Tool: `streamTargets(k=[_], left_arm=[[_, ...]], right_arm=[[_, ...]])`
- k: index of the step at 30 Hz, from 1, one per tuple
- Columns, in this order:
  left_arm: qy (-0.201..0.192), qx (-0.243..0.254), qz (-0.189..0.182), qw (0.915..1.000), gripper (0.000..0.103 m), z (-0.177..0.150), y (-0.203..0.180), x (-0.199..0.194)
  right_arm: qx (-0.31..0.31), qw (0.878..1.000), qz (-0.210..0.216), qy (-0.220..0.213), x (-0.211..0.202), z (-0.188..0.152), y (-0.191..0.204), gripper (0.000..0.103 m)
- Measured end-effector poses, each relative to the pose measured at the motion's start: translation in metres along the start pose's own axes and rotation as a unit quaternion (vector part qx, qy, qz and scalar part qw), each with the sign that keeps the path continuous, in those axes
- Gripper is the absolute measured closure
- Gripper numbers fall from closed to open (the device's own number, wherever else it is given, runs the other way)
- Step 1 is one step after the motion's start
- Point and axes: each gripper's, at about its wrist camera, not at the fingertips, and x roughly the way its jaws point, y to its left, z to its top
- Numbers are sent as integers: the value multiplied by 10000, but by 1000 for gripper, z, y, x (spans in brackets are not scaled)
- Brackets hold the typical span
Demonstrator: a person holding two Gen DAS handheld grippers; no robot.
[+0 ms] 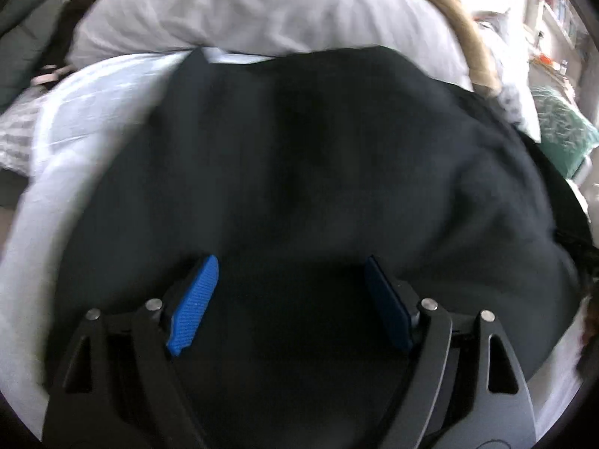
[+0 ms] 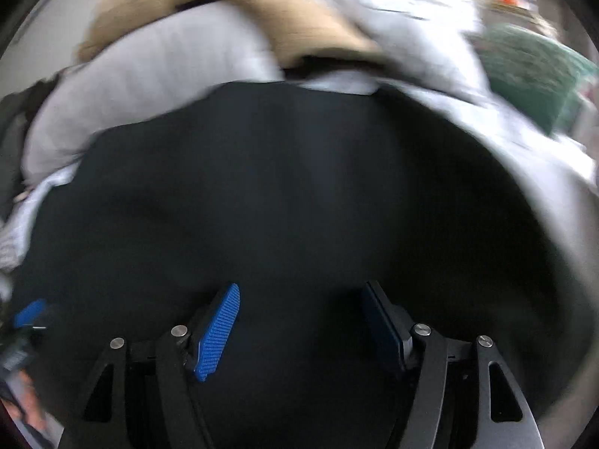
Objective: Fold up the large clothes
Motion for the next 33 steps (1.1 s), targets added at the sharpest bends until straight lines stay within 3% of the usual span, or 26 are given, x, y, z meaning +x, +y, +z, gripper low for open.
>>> streamTargets(k=[1,3,5,8,9,10,12,15,17,21,24,29,33], left_arm=[[9,113,234,9997,22,-1,9,-3],[67,134,658,9977,22,0,24,-9],[293,-355,890,9950,22,4,49,-18],[784,-1345,618,9859,22,2,78,-40],[859,-1454,558,9841,22,2,80,-45],[941,-1618,410,9815,22,2,80,-57],[1013,-1784,254,9784,21,-3,75,-73],[1193,-2218,-43,9678,11,-19,68,-96],[1230,-2548,-431,9582,10,-33,68,-101],[1320,-2873,-726,9459,10,-48,72,-89],[1290,-3419,-1051,9249,10,-60,79,-69],[1203,-4290,-1537,8820,14,-74,81,-28],[845,-4619,-1564,8690,21,-72,80,-19]], right_arm=[[29,10000,68,36,-5,-1,-13,73],[172,9997,-39,149,-17,2,-33,92],[495,9986,-106,153,-32,4,-46,92],[803,9964,-161,239,-54,5,-49,82],[751,9967,-239,202,-64,5,-43,64],[691,9971,-304,122,-75,3,-38,39],[613,9977,-277,-56,-95,-3,-29,22],[716,9973,-124,91,-108,-19,-26,22],[827,9964,-47,164,-112,-29,-26,21],[1600,9848,394,551,-100,-49,-40,20],[2308,9671,646,856,-80,-60,-56,20],[2711,9540,855,949,-54,-64,-67,20],[2828,9514,959,757,-42,-61,-70,20]])
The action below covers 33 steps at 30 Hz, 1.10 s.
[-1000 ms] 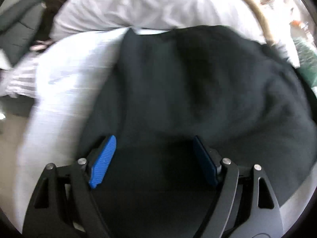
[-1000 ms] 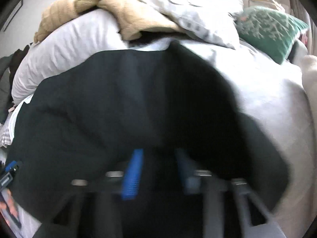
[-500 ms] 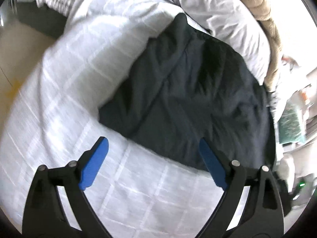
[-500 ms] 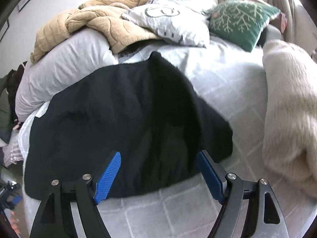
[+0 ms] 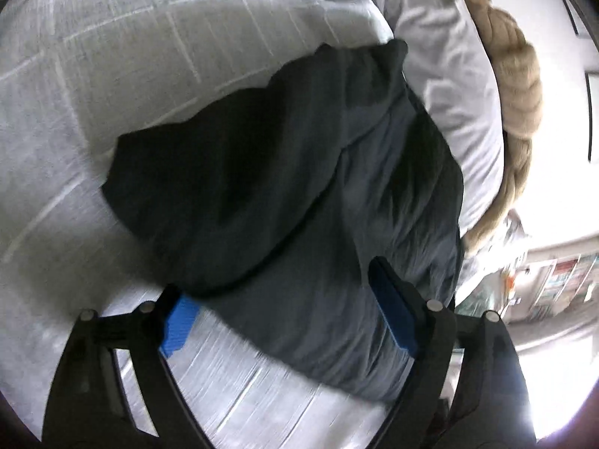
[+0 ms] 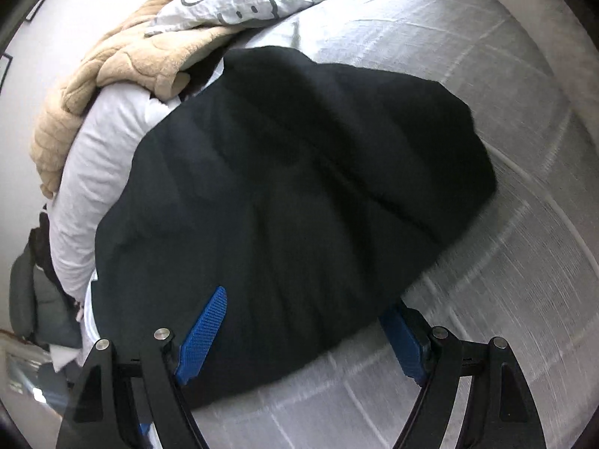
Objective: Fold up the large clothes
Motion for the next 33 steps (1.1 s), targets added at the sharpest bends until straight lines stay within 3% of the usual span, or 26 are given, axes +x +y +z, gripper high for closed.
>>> streamTargets(k=[3,5,7,10,15,20,24,28,33], left_arm=[[-224,-132,-53,9996,41,3,4,4],[-280,-186,-109,9994,55,5,4,4],[-378,-20,-19,9993,71,4,-2,-3],[-709,395,170,9966,77,-2,-26,-24],[-1002,845,264,9910,77,-9,-49,-78],[-705,604,399,9949,77,-14,-20,-113],[-613,773,617,9932,76,-20,3,-129],[-155,829,865,9927,63,-19,24,-108],[14,266,717,9971,43,-16,52,-92]], right_arm=[[306,9993,172,-128,5,6,-9,20],[550,9979,247,-221,4,9,-17,29],[605,9973,345,-252,-1,13,-19,59],[155,9982,429,-402,-20,14,-1,77],[-508,9976,356,-323,-60,5,25,79],[-557,9978,266,240,-76,-23,18,79],[-611,9948,376,723,-79,-48,8,74],[-591,9906,210,1214,-69,-53,-14,56],[-223,9900,218,1374,-81,-47,-35,51]])
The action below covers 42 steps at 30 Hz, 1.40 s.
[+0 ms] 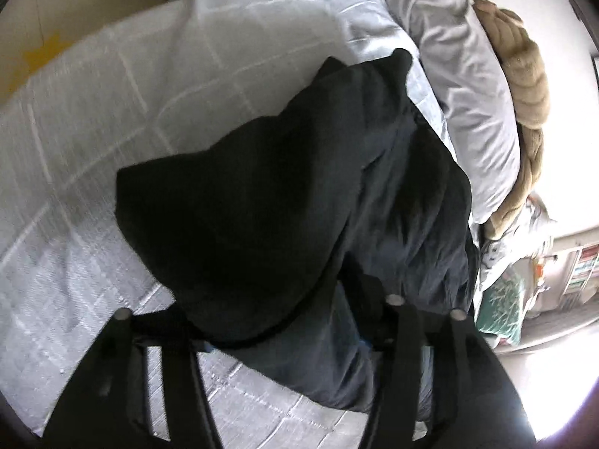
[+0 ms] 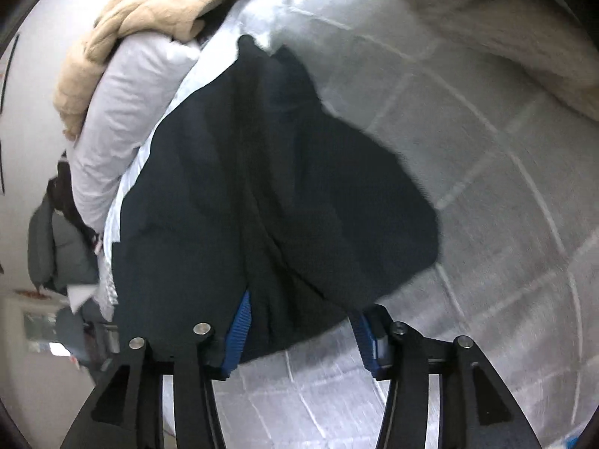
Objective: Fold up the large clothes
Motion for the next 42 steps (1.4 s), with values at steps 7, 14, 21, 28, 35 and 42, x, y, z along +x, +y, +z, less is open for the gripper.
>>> streamTargets(k=[7,14,21,28,35,42], left_arm=[[-54,-237,-252,9994,37,4,8,15],[-260,-315,-368,9985,42,8,13,20],[-237,-64,-241,9994,58,9,8,20],[-612,-67,-405,9973,72,7,-7,0],[-1322,712,-353,9880,76,-6,-50,-35],[-1594,751,-490,9831,76,-9,-62,-49]], right_arm=[[-1030,9758,-1141,-1555,-55,-9,35,51],[-2496,9500,-636,-1766,-19,-8,76,90],[-1712,9644,-1356,-1492,28,23,7,102],[-1669,9587,-1433,-1801,-10,17,36,90],[-2601,9508,-349,-1646,-1,-17,132,81],[-3476,9353,354,-569,78,-69,213,81]])
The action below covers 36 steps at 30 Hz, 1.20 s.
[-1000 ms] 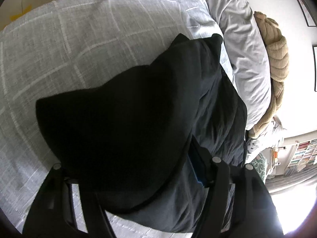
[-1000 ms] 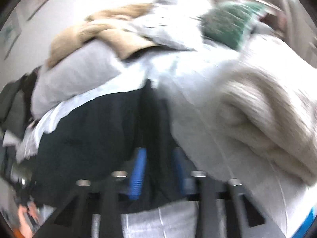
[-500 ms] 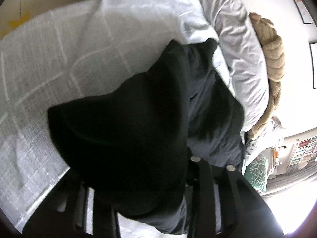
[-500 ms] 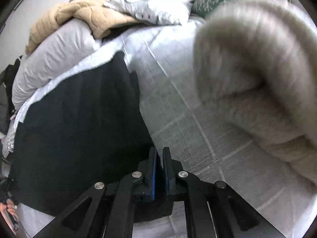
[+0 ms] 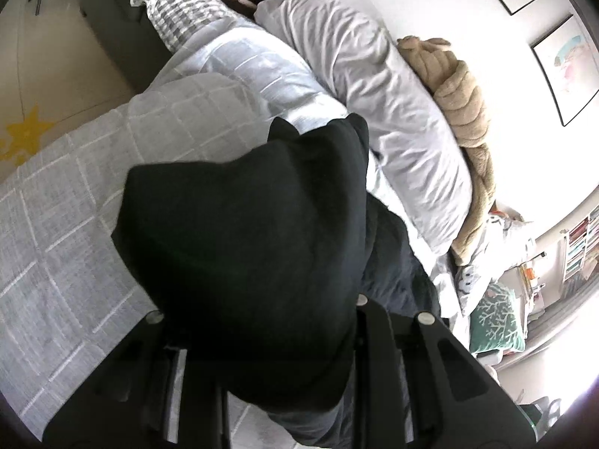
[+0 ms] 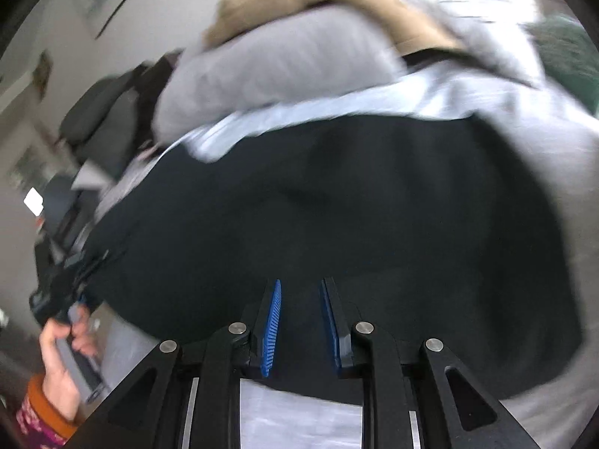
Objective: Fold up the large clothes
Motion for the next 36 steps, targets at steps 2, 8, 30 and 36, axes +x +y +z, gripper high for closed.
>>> streamTargets(k=[2,8,30,36], left_arm=[[-61,107,-63,9999,76,-1,-7,-4],[-150,673,-441,9966,77,-12,-45,-16],[1580,3953,-1870,8853,73,-234,-253,57],[2038,4984,-1636,8266,62,-291,-231,101]], right_arm=[[-240,9996,73,129,20,-4,17,81],[-522,9945,-130,893,79,-30,29,81],[3005,9487,237,-956,-105,15,-232,39],[3310,9370,477,-1010,-108,11,-249,36]])
